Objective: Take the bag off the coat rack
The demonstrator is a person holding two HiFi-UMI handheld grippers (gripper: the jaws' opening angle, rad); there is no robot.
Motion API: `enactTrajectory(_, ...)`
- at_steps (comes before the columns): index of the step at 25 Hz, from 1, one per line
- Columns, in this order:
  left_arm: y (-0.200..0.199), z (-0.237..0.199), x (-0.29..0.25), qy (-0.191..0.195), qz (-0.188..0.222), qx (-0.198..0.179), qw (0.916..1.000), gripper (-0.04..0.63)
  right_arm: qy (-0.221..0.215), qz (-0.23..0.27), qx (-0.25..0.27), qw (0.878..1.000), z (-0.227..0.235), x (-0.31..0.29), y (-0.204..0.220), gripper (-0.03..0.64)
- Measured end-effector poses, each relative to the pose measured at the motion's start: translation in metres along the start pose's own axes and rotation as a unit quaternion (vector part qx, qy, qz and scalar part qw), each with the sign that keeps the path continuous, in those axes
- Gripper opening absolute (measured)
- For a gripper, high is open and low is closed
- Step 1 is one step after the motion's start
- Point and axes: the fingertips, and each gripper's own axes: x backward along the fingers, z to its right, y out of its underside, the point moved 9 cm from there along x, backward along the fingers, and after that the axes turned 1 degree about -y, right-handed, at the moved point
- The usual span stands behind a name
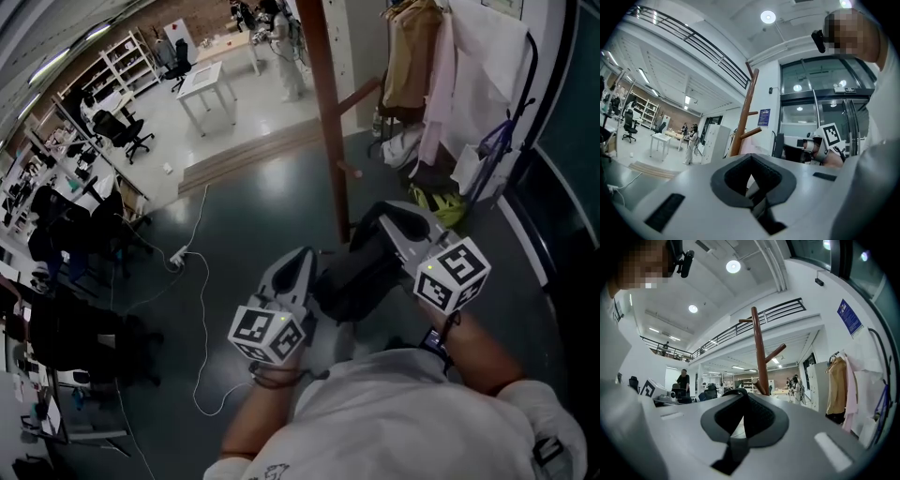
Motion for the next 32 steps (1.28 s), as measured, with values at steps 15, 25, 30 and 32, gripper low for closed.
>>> enactTrajectory(15, 0.037, 0.163, 0.067, -0.045, 0.038, -0.026, 0.9979, 0.000, -0.028, 0.003, -0.008, 1.000, -0.066, 0.157, 0.030, 0.021)
enactTrajectory(25, 0.095, 0.292, 0.132, -0.100, 0.041, -0.037, 0.9934, 0.000, -0.046, -0.019, -0.016, 0.999, -0.097, 0.290, 0.062, 0.020)
enactTrajectory(30, 0.109, 0.335, 0.164, -0.113, 0.039, -0.043, 0.9919, 0.000, -0.040, -0.027, -0.022, 0.999, -0.117, 0.341, 0.072, 0.021)
enactTrajectory(32, 0.110, 0.345, 0.171, -0.108, 0.040, -0.044, 0.9924, 0.000, -0.038, -0.029, -0.023, 0.999, -0.124, 0.354, 0.074, 0.020)
